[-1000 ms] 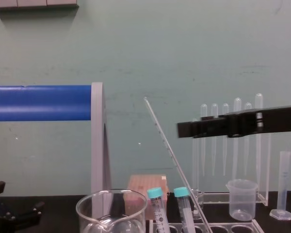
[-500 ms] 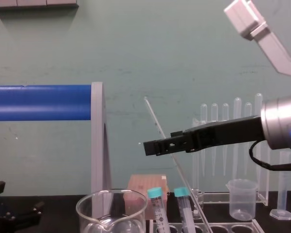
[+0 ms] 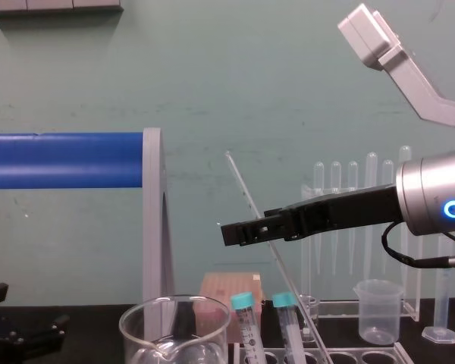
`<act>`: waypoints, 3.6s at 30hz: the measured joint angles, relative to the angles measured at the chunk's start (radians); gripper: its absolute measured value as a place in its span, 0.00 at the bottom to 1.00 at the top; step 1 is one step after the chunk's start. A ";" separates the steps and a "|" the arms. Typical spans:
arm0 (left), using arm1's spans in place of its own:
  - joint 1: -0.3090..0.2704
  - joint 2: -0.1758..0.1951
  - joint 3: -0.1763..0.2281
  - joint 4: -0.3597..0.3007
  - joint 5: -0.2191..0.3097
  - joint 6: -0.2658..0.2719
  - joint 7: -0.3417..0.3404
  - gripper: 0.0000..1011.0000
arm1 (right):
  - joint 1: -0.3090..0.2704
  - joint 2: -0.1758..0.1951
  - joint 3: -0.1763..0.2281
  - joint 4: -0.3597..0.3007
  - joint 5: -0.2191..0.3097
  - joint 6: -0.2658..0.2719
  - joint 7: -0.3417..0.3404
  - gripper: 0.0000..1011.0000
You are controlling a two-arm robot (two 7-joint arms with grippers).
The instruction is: Hold the thermometer with one hand and immerse one end into the beaker, then reinsert it into the test tube rack.
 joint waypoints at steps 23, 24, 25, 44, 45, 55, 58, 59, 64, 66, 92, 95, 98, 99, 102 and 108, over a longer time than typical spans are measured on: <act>0.000 0.000 0.000 0.000 0.000 0.000 0.000 1.00 | -0.004 0.004 0.003 -0.007 0.002 -0.002 0.000 0.43; 0.000 0.000 0.000 0.000 0.000 0.000 0.000 1.00 | -0.004 0.004 0.003 -0.007 0.003 -0.002 0.000 0.41; 0.000 0.000 0.000 0.000 0.000 0.000 0.000 1.00 | -0.004 0.004 0.003 -0.007 0.003 -0.002 0.000 0.39; 0.000 0.000 0.000 0.000 0.000 0.000 0.000 1.00 | -0.017 0.004 0.012 -0.019 0.010 -0.002 -0.002 0.05; 0.000 0.000 0.000 0.000 0.000 0.000 0.000 1.00 | -0.021 0.004 0.014 -0.022 0.013 -0.002 -0.003 0.05; 0.000 0.000 0.000 0.000 0.000 0.000 0.000 1.00 | -0.072 0.004 0.058 -0.054 0.046 -0.080 -0.009 0.05; 0.000 0.000 0.000 0.000 0.000 0.000 0.000 1.00 | -0.093 0.010 0.080 -0.069 0.057 -0.140 -0.002 0.05; 0.000 0.000 0.000 0.000 0.000 0.000 0.000 1.00 | -0.106 0.014 0.092 -0.077 0.062 -0.171 0.002 0.05; 0.000 0.000 0.000 0.000 0.000 0.000 0.000 1.00 | -0.144 0.023 0.140 -0.111 0.102 -0.236 0.012 0.05; 0.000 0.000 0.000 0.000 0.000 0.000 0.000 1.00 | -0.152 0.026 0.157 -0.124 0.121 -0.250 0.020 0.05; 0.000 0.000 0.000 0.000 0.000 0.000 0.000 1.00 | 0.111 0.019 0.178 -0.152 0.265 -0.218 0.087 0.05; 0.000 0.000 0.000 0.000 0.000 0.000 0.000 1.00 | 0.141 -0.006 0.151 -0.131 0.276 -0.222 0.107 0.05; 0.000 0.000 0.000 0.000 0.000 0.000 0.000 1.00 | 0.165 -0.034 0.126 -0.104 0.291 -0.224 0.130 0.05; 0.000 0.000 0.000 0.000 0.000 0.000 0.000 1.00 | 0.171 -0.041 0.120 -0.096 0.295 -0.225 0.137 0.05; 0.000 0.000 0.000 0.000 0.000 0.000 0.000 1.00 | 0.187 -0.062 0.097 -0.067 0.305 -0.227 0.158 0.05; 0.000 0.000 0.000 0.000 0.000 0.000 0.000 1.00 | 0.214 -0.093 0.026 0.008 0.315 -0.235 0.231 0.05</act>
